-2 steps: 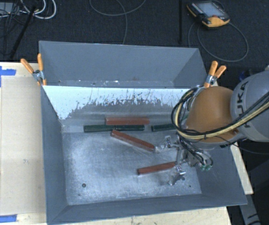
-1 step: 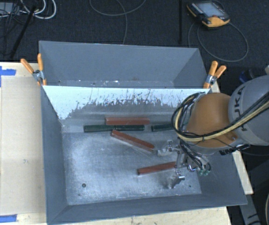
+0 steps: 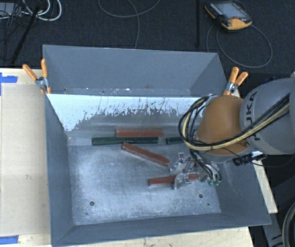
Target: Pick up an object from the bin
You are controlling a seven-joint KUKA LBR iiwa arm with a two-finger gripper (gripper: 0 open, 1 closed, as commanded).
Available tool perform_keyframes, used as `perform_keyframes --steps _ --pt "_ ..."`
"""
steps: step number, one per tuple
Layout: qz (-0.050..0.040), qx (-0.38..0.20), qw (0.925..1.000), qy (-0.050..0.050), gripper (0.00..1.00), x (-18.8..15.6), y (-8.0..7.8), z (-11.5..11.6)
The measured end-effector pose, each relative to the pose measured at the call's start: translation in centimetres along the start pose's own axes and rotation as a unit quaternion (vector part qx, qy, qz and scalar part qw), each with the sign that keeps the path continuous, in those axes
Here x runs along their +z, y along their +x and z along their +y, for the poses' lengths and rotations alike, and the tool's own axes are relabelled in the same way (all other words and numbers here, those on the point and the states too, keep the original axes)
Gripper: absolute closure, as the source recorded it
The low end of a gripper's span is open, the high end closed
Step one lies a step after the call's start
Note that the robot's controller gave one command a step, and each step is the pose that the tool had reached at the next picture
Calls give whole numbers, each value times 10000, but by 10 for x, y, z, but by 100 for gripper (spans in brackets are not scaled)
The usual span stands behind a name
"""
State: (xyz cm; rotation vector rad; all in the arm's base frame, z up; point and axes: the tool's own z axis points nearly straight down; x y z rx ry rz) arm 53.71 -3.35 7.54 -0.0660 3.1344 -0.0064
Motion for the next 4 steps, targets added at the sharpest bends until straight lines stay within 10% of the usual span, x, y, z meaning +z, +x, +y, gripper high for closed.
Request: perform_keyframes --steps 4 --pt "31 -12 10000 -20 100 -30 2 2"
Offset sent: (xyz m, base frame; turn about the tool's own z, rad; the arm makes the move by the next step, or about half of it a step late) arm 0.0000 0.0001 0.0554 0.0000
